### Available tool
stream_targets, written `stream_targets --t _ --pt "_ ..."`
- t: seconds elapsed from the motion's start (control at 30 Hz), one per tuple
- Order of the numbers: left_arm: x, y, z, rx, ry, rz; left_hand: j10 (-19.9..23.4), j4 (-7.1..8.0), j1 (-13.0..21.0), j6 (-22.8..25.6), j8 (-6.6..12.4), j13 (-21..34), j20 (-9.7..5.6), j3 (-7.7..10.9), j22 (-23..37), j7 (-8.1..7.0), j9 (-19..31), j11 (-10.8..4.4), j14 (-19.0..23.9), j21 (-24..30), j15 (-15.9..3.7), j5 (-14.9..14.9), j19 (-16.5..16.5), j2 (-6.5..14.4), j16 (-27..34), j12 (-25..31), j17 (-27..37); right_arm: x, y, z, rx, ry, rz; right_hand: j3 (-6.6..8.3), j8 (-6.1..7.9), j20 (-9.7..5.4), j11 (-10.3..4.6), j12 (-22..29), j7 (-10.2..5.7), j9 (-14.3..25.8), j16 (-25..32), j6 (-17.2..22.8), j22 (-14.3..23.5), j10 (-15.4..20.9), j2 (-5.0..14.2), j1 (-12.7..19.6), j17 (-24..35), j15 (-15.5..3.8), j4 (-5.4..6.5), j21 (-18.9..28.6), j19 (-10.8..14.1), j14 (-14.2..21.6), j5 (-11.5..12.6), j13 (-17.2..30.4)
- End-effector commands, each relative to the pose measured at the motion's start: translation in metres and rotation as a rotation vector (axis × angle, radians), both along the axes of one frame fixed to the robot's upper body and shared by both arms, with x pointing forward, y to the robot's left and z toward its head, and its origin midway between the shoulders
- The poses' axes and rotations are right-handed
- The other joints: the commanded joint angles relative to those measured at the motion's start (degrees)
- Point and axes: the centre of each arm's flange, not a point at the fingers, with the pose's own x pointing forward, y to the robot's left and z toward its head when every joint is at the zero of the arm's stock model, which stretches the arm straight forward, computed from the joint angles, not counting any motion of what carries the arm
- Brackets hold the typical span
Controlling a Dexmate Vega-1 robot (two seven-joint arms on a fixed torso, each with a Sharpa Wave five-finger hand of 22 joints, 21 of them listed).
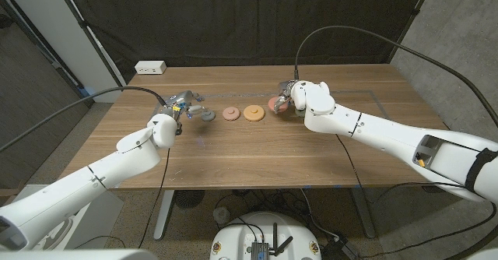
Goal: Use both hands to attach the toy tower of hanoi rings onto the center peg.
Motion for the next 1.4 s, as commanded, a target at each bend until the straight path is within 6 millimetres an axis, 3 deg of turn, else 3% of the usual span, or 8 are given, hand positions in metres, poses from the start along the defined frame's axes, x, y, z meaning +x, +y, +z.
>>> stream_targets --t 0.03,1.4 --pt "-0.003 0.002 -0.002 -0.002 -0.001 0.004 0.44 -0.28 0.12 0.48 0.04 0.14 -4.38 0.06 -0.05 -0.1 0.22 0.09 -0.09 0.53 -5.7 0.46 -0.43 0.58 0.4 -0.34 0.13 -0.008 0.005 0.003 -0.009 0.004 0.018 5.36 0.22 -3.76 -10.71 -0.24 -9.2 0.14 0.33 9.98 -0.13 11.02 3.36 0.57 0.2 -0.67 4.73 0.2 0.57 0.24 1.75 4.42" --pt "-0.015 0.022 -0.013 -0.019 -0.028 0.029 0.22 -0.32 0.15 0.29 -0.15 0.6 -4.55 0.24 -1.86 -0.31 0.24 0.12 -0.26 2.71 -5.7 0.71 -1.1 0.5 0.87 -0.85 -0.22 -0.02 0.04 0.005 -0.041 -0.01 0.105 7.21 -0.1 -3.79 -10.56 -0.98 -9.2 0.12 0.7 10.6 -0.43 11.61 2.86 0.62 0.27 -0.68 4.46 0.52 1.35 0.69 2.45 4.97"
